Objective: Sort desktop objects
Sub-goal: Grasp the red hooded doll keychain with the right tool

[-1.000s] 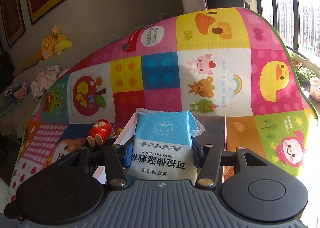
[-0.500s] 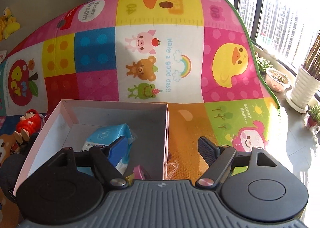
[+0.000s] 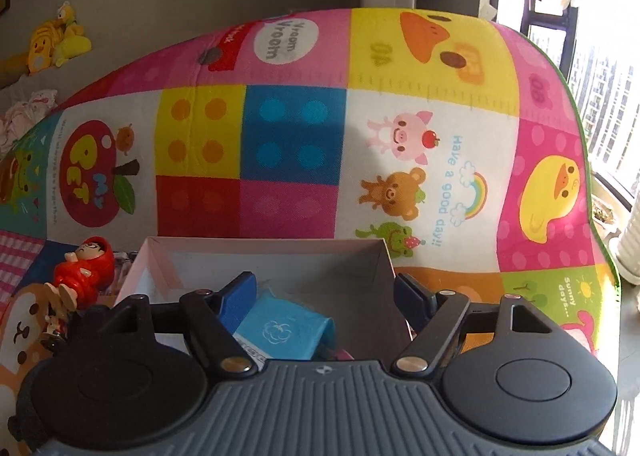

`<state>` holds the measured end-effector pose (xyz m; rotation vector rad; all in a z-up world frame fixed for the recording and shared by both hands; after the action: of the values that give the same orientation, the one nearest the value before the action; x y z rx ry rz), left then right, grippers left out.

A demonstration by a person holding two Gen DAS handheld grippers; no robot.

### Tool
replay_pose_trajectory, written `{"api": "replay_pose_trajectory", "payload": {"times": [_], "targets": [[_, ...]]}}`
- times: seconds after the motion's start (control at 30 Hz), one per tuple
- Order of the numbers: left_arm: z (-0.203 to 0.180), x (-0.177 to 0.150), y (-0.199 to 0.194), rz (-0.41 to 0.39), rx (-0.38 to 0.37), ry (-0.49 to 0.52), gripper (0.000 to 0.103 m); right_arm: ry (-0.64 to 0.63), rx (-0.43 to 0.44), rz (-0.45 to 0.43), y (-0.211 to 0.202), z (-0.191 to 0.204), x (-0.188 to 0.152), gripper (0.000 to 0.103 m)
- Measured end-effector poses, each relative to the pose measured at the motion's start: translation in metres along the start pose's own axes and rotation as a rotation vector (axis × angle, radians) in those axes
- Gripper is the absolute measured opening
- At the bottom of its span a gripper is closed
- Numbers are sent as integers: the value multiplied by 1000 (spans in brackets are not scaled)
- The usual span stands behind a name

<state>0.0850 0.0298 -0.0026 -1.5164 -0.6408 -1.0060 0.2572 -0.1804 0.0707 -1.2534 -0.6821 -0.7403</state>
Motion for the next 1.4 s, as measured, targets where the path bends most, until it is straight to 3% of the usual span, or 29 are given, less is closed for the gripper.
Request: {"api": "replay_pose_trajectory", "payload": {"times": [0.07,0.17,0.27,0.33,0.4,0.43,0.53,0.63,0.73,0.8,0.93,1.03,1.13,1.27,1.33,1.4], "targets": [[14,-1,0,5,85,-24,102,-83,131,39,-22,37,-13,80],[41,1,-7,-22,211,-111,102,-195,259,93,-39,82,-42,80],[73,-1,-15,-54,304,-237,102,-285,291,107,-39,112,-71,80],[85,-4,-18,-62,325,-289,102,-362,264,79,-35,126,-90,80],[90,-6,-20,-68,333,-312,102,-395,251,114,-35,133,-107,78],[91,-6,-20,-72,334,-314,102,-407,292,143,-43,136,-118,78],[91,-5,-20,-81,323,-315,103,-538,394,102,-83,138,-144,81],[87,-5,-19,-81,303,-313,103,-539,509,168,-111,130,-151,78],[85,-4,-20,-86,298,-308,103,-501,476,111,-119,120,-136,78],[83,-3,-21,-92,301,-309,103,-409,442,105,-110,113,-115,76],[81,-1,-27,-116,297,-310,103,-293,314,96,-70,114,-73,54],[74,-1,-27,-127,270,-295,103,-200,289,151,-25,126,-43,55],[63,-1,-22,-123,210,-252,103,-98,243,240,31,140,-23,64],[49,-4,-9,-85,141,-189,103,-42,135,330,92,153,-24,75],[45,-6,-4,-67,124,-172,103,-36,109,354,107,156,-29,75],[45,-7,-5,-75,119,-177,103,-67,127,366,103,162,-31,53]]}}
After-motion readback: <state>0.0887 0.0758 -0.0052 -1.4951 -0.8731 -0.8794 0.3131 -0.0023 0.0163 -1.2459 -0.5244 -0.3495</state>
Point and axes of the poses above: each gripper's, at about its wrist camera, not at the fingertips, and y roughly the way its jaws point, z to its left, x to its top, the point moved 5 cm from there along y, roughly the way its jaws point, and after that the axes turned 15 degrees about y, right-handed, at the moved point
